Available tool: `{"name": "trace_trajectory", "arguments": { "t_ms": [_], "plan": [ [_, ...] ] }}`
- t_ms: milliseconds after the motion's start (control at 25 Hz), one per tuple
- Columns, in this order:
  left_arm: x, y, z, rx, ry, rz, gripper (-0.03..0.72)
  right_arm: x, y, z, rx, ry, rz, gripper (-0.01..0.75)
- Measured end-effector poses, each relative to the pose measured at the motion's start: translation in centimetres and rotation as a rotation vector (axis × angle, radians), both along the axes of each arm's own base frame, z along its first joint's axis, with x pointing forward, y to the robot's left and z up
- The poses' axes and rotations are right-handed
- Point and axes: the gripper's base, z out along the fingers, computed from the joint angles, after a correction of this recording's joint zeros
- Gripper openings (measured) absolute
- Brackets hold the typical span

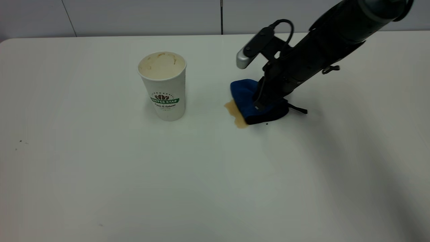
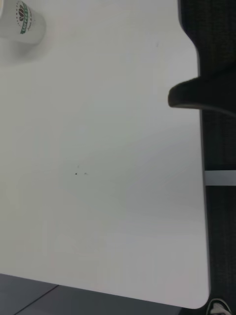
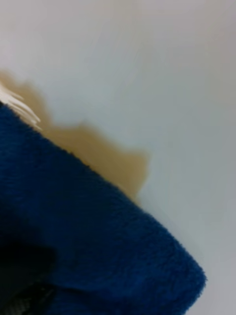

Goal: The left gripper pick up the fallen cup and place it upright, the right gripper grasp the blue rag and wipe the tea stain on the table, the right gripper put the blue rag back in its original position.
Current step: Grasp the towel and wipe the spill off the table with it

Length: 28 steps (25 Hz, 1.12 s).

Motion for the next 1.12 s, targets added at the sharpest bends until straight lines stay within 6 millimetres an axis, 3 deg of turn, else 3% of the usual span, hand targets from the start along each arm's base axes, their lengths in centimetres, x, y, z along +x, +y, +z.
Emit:
{"name": "trace_trajectory", "arguments": {
  "t_ms": [240,400,520,680,960,1120],
  "plan": [
    [0.0,0.0,0.0,0.0,0.0,0.0,0.493,-2.2,4.5,-0.2,0.079,0.083,0.149,0.044],
    [0.0,0.0,0.0,0.0,0.0,0.0,0.493,-3.6,5.0,-0.1,0.096,0.199,0.24,0.044],
    [0.0,0.0,0.0,0.0,0.0,0.0,0.493,-4.0,3.4,0.1,0.019,0.299,0.281,0.044],
    [0.0,0.0,0.0,0.0,0.0,0.0,0.493,-3.3,0.3,0.6,-0.09,0.371,0.156,0.044],
    [0.0,0.0,0.0,0.0,0.0,0.0,0.493,-0.5,-5.2,1.1,-0.184,0.24,-0.133,0.044],
    [0.0,0.0,0.0,-0.001,0.0,0.001,0.493,0.6,-9.3,1.2,-0.176,0.21,-0.275,0.044]
  ]
}}
